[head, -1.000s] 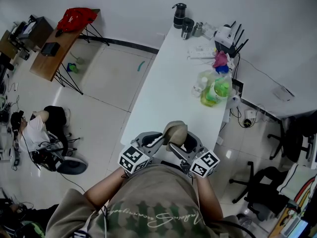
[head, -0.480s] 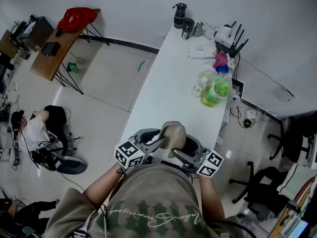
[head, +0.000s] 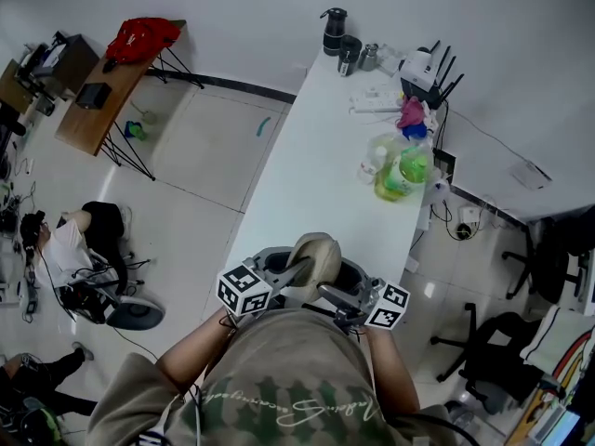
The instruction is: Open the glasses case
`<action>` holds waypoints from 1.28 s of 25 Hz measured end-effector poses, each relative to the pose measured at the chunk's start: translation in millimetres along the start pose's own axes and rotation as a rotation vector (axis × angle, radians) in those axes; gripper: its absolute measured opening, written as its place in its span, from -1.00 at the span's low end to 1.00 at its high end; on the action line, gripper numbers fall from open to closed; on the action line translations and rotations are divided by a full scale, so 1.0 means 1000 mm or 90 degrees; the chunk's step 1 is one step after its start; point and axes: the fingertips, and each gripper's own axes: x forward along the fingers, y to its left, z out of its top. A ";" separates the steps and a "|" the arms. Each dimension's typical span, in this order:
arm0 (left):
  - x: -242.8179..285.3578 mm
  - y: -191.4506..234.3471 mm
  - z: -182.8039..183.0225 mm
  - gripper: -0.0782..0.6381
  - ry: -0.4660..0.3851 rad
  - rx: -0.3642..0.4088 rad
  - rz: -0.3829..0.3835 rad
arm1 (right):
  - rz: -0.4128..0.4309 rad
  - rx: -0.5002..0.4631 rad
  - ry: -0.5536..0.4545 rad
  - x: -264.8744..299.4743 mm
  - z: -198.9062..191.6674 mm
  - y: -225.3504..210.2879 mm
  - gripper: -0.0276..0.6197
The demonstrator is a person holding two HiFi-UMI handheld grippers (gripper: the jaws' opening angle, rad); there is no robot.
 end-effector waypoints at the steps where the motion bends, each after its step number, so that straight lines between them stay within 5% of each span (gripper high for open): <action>1: 0.000 0.002 0.000 -0.60 0.002 -0.004 0.004 | -0.004 -0.002 0.007 0.001 -0.001 -0.001 0.09; 5: -0.002 0.031 -0.005 -0.61 0.001 -0.043 0.094 | -0.090 -0.033 -0.031 -0.003 0.011 -0.021 0.09; 10: -0.009 0.066 -0.017 -0.61 0.020 -0.066 0.221 | -0.303 -0.230 0.048 0.005 0.013 -0.036 0.09; 20: 0.021 0.043 -0.020 -0.60 0.014 -0.024 0.255 | -0.508 -0.308 0.143 0.006 0.002 -0.065 0.09; 24: 0.016 0.040 -0.016 -0.60 -0.016 -0.056 0.229 | -0.550 -0.295 0.155 -0.014 -0.003 -0.077 0.07; 26: 0.014 0.037 -0.014 -0.60 -0.020 -0.064 0.203 | -0.545 -0.271 0.147 -0.019 -0.005 -0.082 -0.23; 32: 0.010 0.030 -0.022 -0.60 0.008 -0.066 0.113 | -0.468 -0.123 0.096 -0.041 -0.006 -0.093 -0.67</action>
